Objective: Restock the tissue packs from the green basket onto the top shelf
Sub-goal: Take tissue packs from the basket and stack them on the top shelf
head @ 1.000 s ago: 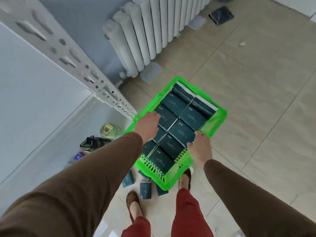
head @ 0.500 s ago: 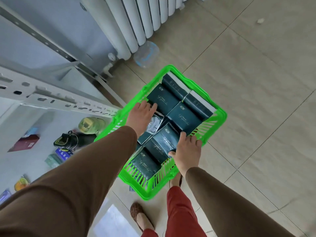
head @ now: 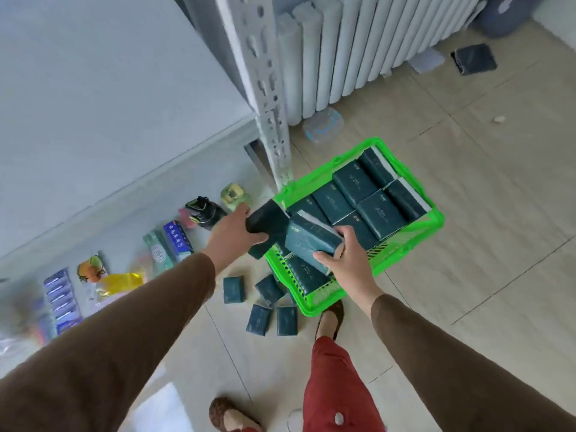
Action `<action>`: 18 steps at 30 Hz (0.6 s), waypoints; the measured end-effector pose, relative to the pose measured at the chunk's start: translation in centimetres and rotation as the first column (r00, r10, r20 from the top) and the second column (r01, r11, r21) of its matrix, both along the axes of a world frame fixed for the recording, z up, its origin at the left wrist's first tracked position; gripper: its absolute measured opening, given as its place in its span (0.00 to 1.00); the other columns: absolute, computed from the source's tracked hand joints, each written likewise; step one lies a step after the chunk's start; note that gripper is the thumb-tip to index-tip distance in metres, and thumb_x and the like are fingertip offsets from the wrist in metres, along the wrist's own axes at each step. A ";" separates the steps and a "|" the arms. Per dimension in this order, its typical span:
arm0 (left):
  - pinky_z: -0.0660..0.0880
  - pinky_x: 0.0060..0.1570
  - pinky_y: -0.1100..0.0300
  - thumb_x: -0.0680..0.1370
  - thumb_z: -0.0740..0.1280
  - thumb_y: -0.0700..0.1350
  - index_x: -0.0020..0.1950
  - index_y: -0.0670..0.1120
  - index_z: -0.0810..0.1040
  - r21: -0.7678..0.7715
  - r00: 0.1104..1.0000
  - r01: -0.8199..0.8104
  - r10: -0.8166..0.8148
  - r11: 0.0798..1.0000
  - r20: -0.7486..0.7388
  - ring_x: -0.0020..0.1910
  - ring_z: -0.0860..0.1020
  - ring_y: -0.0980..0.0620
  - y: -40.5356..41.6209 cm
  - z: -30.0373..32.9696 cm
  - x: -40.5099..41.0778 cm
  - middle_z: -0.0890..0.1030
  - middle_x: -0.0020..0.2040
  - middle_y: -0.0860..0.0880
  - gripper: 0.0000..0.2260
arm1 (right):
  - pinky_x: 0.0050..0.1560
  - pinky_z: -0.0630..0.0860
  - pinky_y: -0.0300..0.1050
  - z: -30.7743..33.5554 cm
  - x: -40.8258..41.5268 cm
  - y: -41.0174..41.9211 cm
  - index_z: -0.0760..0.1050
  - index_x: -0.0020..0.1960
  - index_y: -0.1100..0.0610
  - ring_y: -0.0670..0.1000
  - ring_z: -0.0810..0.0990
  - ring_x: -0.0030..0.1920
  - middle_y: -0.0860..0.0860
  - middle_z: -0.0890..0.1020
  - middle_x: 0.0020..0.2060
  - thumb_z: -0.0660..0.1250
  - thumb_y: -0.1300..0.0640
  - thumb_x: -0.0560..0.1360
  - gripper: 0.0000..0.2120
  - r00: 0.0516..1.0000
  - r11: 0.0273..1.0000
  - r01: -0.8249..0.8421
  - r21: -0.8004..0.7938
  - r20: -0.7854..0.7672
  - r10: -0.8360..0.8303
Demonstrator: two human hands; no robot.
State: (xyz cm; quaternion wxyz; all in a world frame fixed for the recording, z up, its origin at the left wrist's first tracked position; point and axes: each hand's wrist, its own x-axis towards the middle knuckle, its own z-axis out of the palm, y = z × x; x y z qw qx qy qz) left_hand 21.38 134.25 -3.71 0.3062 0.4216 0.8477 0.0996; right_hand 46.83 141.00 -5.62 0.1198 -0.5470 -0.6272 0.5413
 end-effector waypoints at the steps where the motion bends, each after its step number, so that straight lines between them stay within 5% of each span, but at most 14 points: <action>1: 0.76 0.42 0.53 0.68 0.76 0.57 0.54 0.50 0.68 0.036 0.997 -0.070 0.069 0.997 0.038 0.44 0.79 0.44 -3.0 1.6 -1.5 0.78 0.46 0.50 0.24 | 0.56 0.79 0.50 1.6 -1.7 -1.7 0.66 0.64 0.46 0.47 0.81 0.53 0.45 0.80 0.55 0.77 0.53 0.69 0.29 0.998 1.000 0.002 -0.011 -0.063 -0.003; 4: 0.78 0.45 0.53 0.68 0.77 0.55 0.56 0.50 0.70 0.107 0.971 -0.232 0.225 0.967 0.078 0.45 0.79 0.48 -13.3 6.2 -6.1 0.79 0.47 0.52 0.24 | 0.61 0.76 0.48 6.5 -7.6 -8.0 0.64 0.67 0.51 0.46 0.79 0.58 0.47 0.76 0.58 0.75 0.64 0.70 0.31 0.965 0.990 0.028 -0.136 -0.255 -0.062; 6: 0.76 0.41 0.55 0.70 0.75 0.54 0.55 0.50 0.72 0.149 0.951 -0.305 0.294 0.941 0.091 0.44 0.78 0.50 -20.4 9.1 -9.0 0.79 0.46 0.51 0.20 | 0.56 0.76 0.46 9.6 -11.8 -12.5 0.69 0.59 0.55 0.48 0.80 0.54 0.49 0.78 0.52 0.74 0.66 0.70 0.22 0.951 0.982 -0.035 -0.185 -0.309 -0.024; 9: 0.68 0.34 0.58 0.72 0.74 0.50 0.51 0.50 0.74 0.230 0.909 -0.417 0.401 0.879 0.113 0.41 0.77 0.50 -30.8 13.8 -14.1 0.78 0.44 0.50 0.13 | 0.54 0.76 0.48 13.8 -18.4 -19.1 0.73 0.50 0.54 0.49 0.80 0.51 0.51 0.80 0.49 0.75 0.63 0.70 0.15 0.920 0.972 -0.155 -0.177 -0.384 0.076; 13: 0.75 0.44 0.53 0.69 0.75 0.51 0.55 0.53 0.77 0.325 0.849 -0.526 0.511 0.786 0.137 0.47 0.78 0.49 -42.2 19.1 -20.7 0.79 0.50 0.49 0.16 | 0.44 0.69 0.41 18.8 -26.8 -27.0 0.73 0.53 0.47 0.46 0.77 0.47 0.47 0.78 0.47 0.76 0.53 0.70 0.16 0.848 0.939 -0.325 -0.115 -0.474 0.235; 18: 0.70 0.43 0.56 0.70 0.76 0.47 0.59 0.47 0.74 0.404 0.756 -0.627 0.644 0.665 0.113 0.48 0.77 0.49 -50.5 22.9 -27.9 0.79 0.50 0.51 0.21 | 0.58 0.78 0.50 21.8 -36.6 -32.9 0.74 0.60 0.49 0.53 0.81 0.57 0.53 0.81 0.57 0.78 0.51 0.68 0.23 0.797 0.900 -0.432 -0.053 -0.490 0.354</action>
